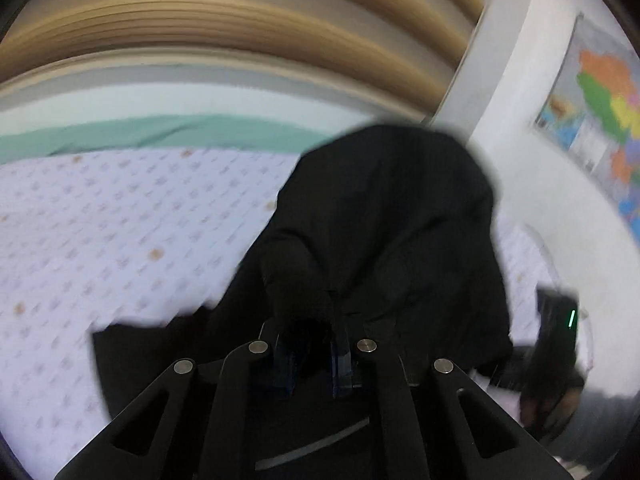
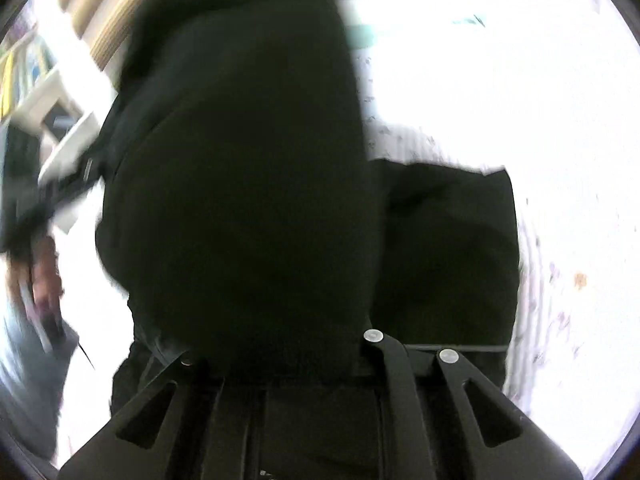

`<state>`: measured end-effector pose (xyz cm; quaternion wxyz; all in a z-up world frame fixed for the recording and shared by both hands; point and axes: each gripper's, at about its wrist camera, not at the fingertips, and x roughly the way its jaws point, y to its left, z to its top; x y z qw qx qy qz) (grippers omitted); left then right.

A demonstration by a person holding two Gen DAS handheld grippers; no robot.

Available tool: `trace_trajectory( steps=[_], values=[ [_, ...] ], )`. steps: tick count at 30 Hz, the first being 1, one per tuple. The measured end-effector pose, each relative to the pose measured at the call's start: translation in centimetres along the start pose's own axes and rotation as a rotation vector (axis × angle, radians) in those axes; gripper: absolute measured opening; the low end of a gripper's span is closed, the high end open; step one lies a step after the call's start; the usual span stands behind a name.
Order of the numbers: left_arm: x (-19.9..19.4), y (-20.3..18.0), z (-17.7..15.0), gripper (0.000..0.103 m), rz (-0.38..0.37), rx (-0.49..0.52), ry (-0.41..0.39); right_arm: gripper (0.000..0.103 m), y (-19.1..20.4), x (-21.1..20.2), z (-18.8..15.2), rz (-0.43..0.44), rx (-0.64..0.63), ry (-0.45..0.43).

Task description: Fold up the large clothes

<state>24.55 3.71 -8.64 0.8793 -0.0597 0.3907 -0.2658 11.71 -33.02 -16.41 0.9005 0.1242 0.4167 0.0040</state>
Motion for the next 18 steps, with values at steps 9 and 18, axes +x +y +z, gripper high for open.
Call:
trace_trajectory(
  steps=[9, 18],
  values=[
    [2.2, -0.7, -7.6, 0.017, 0.367, 0.103, -0.084, 0.024, -3.8, 2.1, 1.2, 0.004, 0.32, -0.147],
    [-0.3, -1.5, -15.0, 0.05, 0.258, 0.148, 0.24, 0.082, -5.9, -2.6, -2.4, -0.349, 0.161, 0.002]
  ],
)
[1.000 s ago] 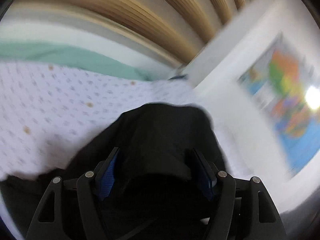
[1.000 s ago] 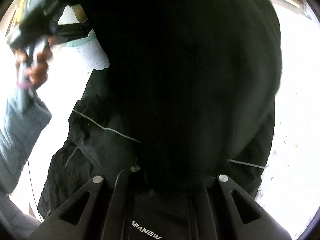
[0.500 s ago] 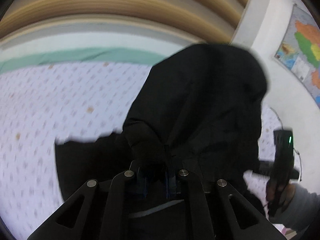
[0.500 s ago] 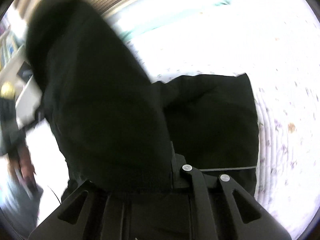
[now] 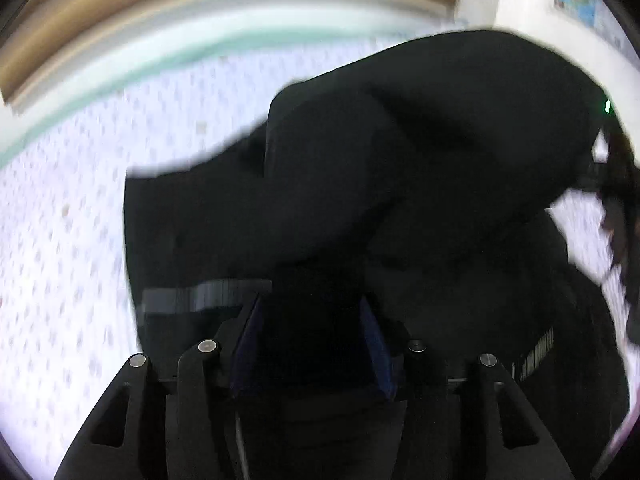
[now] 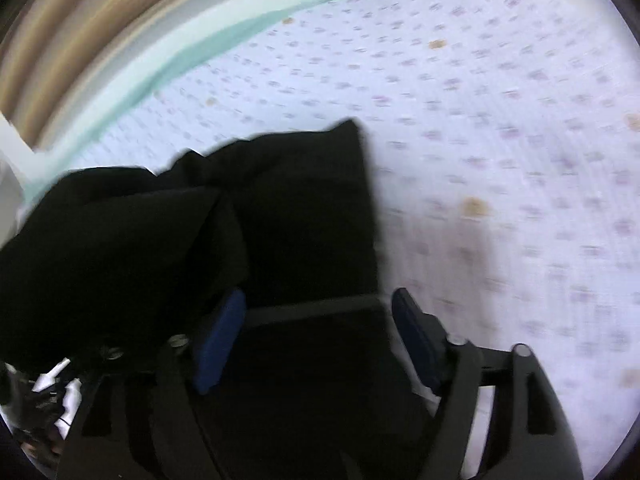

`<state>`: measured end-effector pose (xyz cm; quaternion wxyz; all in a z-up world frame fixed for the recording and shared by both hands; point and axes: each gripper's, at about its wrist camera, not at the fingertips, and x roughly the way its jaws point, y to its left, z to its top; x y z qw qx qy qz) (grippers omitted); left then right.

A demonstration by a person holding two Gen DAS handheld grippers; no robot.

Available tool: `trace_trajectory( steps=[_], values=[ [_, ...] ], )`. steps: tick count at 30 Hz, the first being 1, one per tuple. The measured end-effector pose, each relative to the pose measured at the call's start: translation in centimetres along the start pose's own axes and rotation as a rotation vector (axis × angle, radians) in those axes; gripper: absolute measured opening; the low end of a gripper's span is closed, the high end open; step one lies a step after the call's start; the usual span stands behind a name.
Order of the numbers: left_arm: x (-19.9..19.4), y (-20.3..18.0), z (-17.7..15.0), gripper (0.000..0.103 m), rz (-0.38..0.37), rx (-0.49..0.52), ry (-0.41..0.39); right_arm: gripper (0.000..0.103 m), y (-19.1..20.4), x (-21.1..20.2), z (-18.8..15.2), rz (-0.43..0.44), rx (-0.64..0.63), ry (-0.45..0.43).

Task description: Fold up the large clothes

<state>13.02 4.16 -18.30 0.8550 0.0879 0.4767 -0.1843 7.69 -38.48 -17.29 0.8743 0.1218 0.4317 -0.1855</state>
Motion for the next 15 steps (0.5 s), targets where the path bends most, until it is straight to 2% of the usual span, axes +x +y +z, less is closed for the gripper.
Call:
trace_trajectory(
  steps=[1, 3, 5, 6, 8, 10, 12, 14, 15],
  values=[
    [-0.8, 0.1, -0.8, 0.05, -0.008, -0.004, 0.02, 0.082, -0.4, -1.1, -0.1, -0.035, -0.022, -0.01],
    [-2.8, 0.7, -1.4, 0.05, -0.027, -0.035, 0.01, 0.082, -0.1, -3.7, -0.3, -0.089, -0.068, -0.064],
    [-5.4, 1.4, -0.1, 0.05, -0.029, -0.085, -0.063, 0.082, 1.5, -6.9, 0.4, -0.087, -0.106, -0.161],
    [-6.8, 1.6, 1.1, 0.05, -0.035, -0.118, -0.12, 0.082, 1.7, -8.1, 0.9, -0.06, -0.116, -0.197],
    [-8.8, 1.8, 3.7, 0.05, -0.084, -0.183, -0.224, 0.087, 4.5, -10.2, 2.7, 0.055, -0.16, -0.254],
    [-9.5, 1.2, 6.6, 0.05, -0.192, -0.217, -0.296, 0.088, 7.3, -10.9, 3.4, 0.135, -0.208, -0.281],
    [-8.7, 0.3, 8.1, 0.05, -0.25, -0.211, -0.306, 0.089, 10.7, -10.0, 3.5, 0.153, -0.285, -0.287],
    [-6.6, -0.9, 8.5, 0.05, -0.24, -0.18, -0.247, 0.089, 13.9, -7.4, 2.4, 0.122, -0.361, -0.215],
    [-5.6, -1.7, 8.4, 0.05, -0.233, -0.171, -0.216, 0.089, 14.1, -6.6, 1.2, 0.125, -0.381, -0.188]
  ],
)
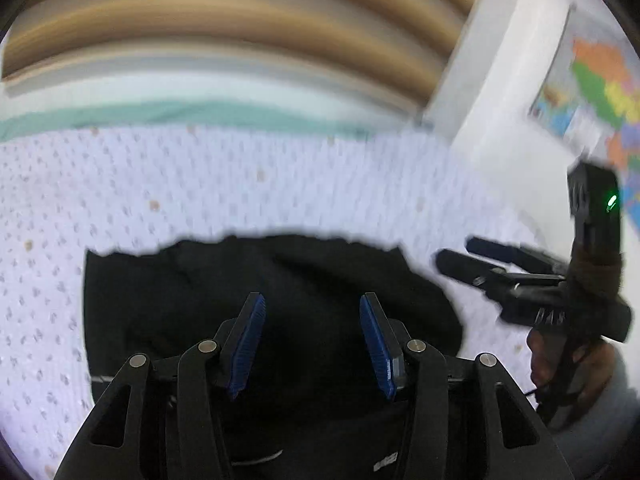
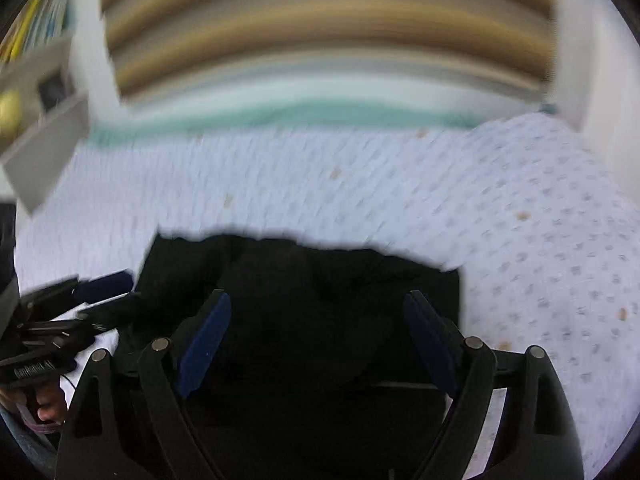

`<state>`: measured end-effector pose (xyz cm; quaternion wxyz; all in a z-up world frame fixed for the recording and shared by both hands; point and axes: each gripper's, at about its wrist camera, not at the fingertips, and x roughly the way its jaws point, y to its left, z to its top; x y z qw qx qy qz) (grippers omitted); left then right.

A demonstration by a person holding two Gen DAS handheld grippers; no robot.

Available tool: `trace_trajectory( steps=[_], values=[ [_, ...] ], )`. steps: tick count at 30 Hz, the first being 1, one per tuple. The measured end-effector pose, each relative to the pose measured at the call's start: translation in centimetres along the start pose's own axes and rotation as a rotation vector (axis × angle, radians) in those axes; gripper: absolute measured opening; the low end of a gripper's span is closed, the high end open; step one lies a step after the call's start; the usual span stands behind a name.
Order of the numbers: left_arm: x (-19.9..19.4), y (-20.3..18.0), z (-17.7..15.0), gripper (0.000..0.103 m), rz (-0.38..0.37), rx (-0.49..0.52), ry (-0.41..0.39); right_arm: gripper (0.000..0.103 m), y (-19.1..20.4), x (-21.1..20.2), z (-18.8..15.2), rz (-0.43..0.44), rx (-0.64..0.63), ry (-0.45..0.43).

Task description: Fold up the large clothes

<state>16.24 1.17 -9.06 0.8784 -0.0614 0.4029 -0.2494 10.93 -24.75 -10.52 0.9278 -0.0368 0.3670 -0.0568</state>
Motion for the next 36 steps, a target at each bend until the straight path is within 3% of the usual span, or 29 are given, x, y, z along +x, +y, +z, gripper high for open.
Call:
trace_trajectory(
  steps=[5, 8, 11, 13, 17, 19, 21, 23, 25, 28, 32, 36],
  values=[
    [5.4, 2.1, -4.6, 0.043, -0.003, -0.042, 0.201, 0.089, 0.7, 5.2, -5.3, 0.062, -0.004, 0.153],
    [7.9, 3.1, -7.5, 0.042, 0.0, -0.082, 0.264, 0.089, -0.3, 9.4, -8.8, 0.061, 0.05, 0.254],
    [10.2, 4.1, -9.7, 0.041, -0.006, -0.139, 0.261, 0.089, 0.4, 11.6, -11.4, 0.011, -0.005, 0.263],
    [10.2, 4.2, -10.0, 0.04, -0.014, -0.159, 0.258, 0.089, 0.7, 11.9, -11.8, -0.012, -0.012, 0.277],
    [9.0, 3.1, -7.5, 0.041, -0.009, -0.112, 0.422, 0.088, 0.8, 10.6, -8.8, 0.034, -0.037, 0.425],
    [7.3, 2.2, -5.2, 0.041, -0.003, -0.064, 0.391, 0.088, 0.6, 8.3, -6.6, 0.028, -0.062, 0.381],
    [4.8, 1.5, -3.0, 0.041, 0.012, -0.042, 0.268, 0.088, 0.1, 5.5, -4.3, -0.008, -0.036, 0.246],
    [3.6, 1.3, -1.2, 0.041, 0.004, -0.077, 0.168, 0.088, -0.8, 3.8, -2.7, -0.023, 0.051, 0.111],
    [4.1, 1.3, -0.3, 0.041, 0.023, -0.112, 0.109, 0.088, -1.4, 4.4, -2.1, -0.036, 0.145, 0.058],
    [6.3, 1.7, -1.4, 0.039, 0.069, -0.142, 0.115, 0.088, -1.6, 7.2, -3.1, -0.045, 0.208, 0.1],
    [9.6, 3.1, -4.3, 0.026, 0.114, -0.173, 0.203, 0.087, -0.9, 12.4, -5.9, -0.06, 0.244, 0.213],
    [12.7, 3.5, -6.8, 0.027, 0.183, -0.145, 0.211, 0.087, -0.8, 14.9, -8.1, -0.101, 0.24, 0.24]
  ],
)
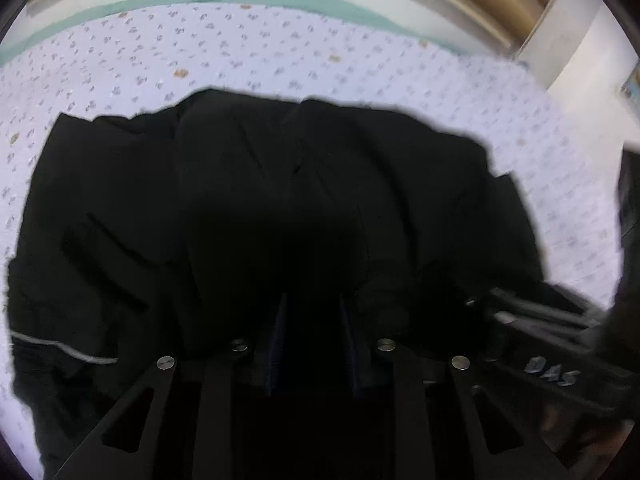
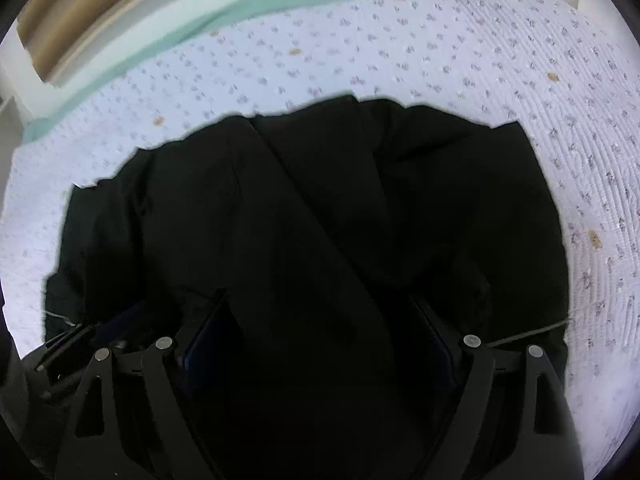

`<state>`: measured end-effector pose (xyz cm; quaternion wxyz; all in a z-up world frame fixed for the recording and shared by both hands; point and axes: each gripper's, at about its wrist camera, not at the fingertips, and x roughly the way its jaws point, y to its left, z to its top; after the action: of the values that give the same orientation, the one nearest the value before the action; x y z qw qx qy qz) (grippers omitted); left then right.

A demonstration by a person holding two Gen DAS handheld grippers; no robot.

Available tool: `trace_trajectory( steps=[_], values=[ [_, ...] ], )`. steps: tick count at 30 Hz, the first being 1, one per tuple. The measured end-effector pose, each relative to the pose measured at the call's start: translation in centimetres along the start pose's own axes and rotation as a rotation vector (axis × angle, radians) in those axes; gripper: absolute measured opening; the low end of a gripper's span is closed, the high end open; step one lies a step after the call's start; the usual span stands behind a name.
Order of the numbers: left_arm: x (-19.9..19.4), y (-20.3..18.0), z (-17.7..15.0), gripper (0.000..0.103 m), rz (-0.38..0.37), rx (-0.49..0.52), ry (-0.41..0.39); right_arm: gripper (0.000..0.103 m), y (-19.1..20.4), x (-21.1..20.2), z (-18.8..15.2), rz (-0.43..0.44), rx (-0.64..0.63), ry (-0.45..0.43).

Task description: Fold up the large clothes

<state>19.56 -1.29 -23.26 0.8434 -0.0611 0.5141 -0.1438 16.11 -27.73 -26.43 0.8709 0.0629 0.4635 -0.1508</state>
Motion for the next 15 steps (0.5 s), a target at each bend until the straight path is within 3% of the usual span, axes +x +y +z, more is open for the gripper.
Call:
trace_trajectory(
  steps=[4, 7, 11, 15],
  values=[
    [1.1, -0.5, 0.1, 0.028, 0.044, 0.027, 0.025, 0.092, 0.3, 1.7, -0.1, -0.028, -0.008, 0.043],
    [0.8, 0.3, 1.2, 0.027, 0.007, -0.005, 0.097, 0.092, 0.2, 1.0, 0.7, -0.009, 0.005, 0.106],
    [-0.9, 1.3, 2.8, 0.027, -0.013, -0.084, 0.162, 0.09, -0.9, -2.2, 1.1, 0.05, 0.066, 0.13],
    [-5.6, 0.4, 2.4, 0.027, -0.002, -0.072, 0.117, 0.09, -1.8, -7.9, 0.1, 0.059, 0.072, 0.07]
  ],
)
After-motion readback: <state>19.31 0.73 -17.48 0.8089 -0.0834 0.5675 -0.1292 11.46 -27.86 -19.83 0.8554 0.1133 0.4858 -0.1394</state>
